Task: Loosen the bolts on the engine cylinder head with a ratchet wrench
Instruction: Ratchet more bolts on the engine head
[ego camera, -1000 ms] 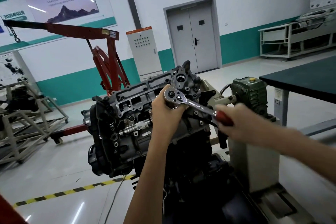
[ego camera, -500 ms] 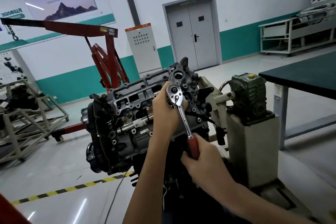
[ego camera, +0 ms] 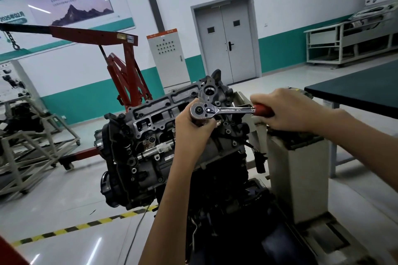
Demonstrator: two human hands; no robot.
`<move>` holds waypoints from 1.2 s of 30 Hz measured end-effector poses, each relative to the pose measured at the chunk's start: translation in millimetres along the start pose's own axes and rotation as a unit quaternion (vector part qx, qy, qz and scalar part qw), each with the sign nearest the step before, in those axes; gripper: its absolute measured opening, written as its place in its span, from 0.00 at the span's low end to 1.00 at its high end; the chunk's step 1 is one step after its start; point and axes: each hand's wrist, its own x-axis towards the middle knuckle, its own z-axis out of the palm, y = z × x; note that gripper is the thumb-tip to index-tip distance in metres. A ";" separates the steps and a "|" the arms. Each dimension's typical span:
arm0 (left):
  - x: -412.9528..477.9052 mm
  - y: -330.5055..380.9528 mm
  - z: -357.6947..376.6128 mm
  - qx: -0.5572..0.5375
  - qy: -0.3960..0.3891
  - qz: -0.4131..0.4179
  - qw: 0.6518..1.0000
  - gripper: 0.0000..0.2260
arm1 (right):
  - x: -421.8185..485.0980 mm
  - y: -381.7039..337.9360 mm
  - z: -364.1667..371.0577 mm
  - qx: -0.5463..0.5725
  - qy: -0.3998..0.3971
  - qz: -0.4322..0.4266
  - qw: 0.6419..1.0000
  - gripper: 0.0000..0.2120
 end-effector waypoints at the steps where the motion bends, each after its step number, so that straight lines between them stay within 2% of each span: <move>1: -0.7 -0.4 -0.8 0.006 0.000 0.008 1.000 0.17 | -4.0 -3.0 5.3 0.018 -0.007 0.016 1.000 0.06; 3: -3.2 -1.6 -2.0 0.024 0.002 0.029 0.999 0.16 | -23.0 -20.5 25.6 0.110 -0.035 0.067 0.991 0.06; 5: -4.9 -3.7 -0.7 0.039 0.010 0.052 0.998 0.16 | -44.2 -54.7 46.0 0.235 -0.018 0.110 0.966 0.07; 10: -5.0 -4.5 7.6 0.039 0.042 0.032 0.998 0.18 | -57.2 -153.4 80.5 0.489 0.082 0.200 0.845 0.12; 12: -6.0 -4.7 6.6 0.021 0.039 0.039 0.998 0.17 | -53.9 -169.5 86.5 0.521 0.090 0.203 0.824 0.11; 14: -4.8 -3.8 4.6 0.008 0.036 0.024 0.999 0.16 | -53.0 -159.7 84.2 0.496 0.083 0.194 0.843 0.13; 16: -2.0 -3.3 3.6 0.019 0.041 0.002 0.999 0.18 | -54.7 -132.2 74.7 0.418 0.058 0.170 0.891 0.15; 20: 0.6 -0.3 3.0 0.018 0.024 0.001 1.000 0.17 | -41.9 -51.2 38.2 0.225 -0.027 0.076 0.971 0.13; 22: 0.4 0.0 1.6 0.009 0.014 0.001 1.000 0.16 | -22.6 -20.2 17.0 0.109 -0.032 0.037 0.993 0.10; 24: 0.5 0.7 0.2 0.010 0.013 -0.004 1.000 0.15 | -4.8 -4.9 2.1 0.037 -0.009 -0.004 0.999 0.06; 27: -0.2 -1.3 -2.2 0.014 0.008 0.002 1.000 0.15 | -6.8 -7.5 6.5 0.045 -0.003 0.016 0.999 0.07; 29: -3.0 -3.5 -2.1 0.025 0.011 0.026 0.999 0.13 | -28.2 -27.2 27.6 0.136 -0.020 0.073 0.988 0.10; 31: -4.8 -4.3 2.1 0.039 0.021 0.048 0.998 0.15 | -49.5 -61.9 50.6 0.266 0.009 0.111 0.957 0.11; 34: -5.0 0.5 8.9 0.039 0.038 0.027 0.998 0.20 | -60.5 -120.0 80.0 0.400 0.106 0.179 0.892 0.09; 36: -3.2 1.3 6.7 0.021 0.037 0.015 0.999 0.19 | -56.4 -152.6 92.7 0.484 0.113 0.201 0.844 0.10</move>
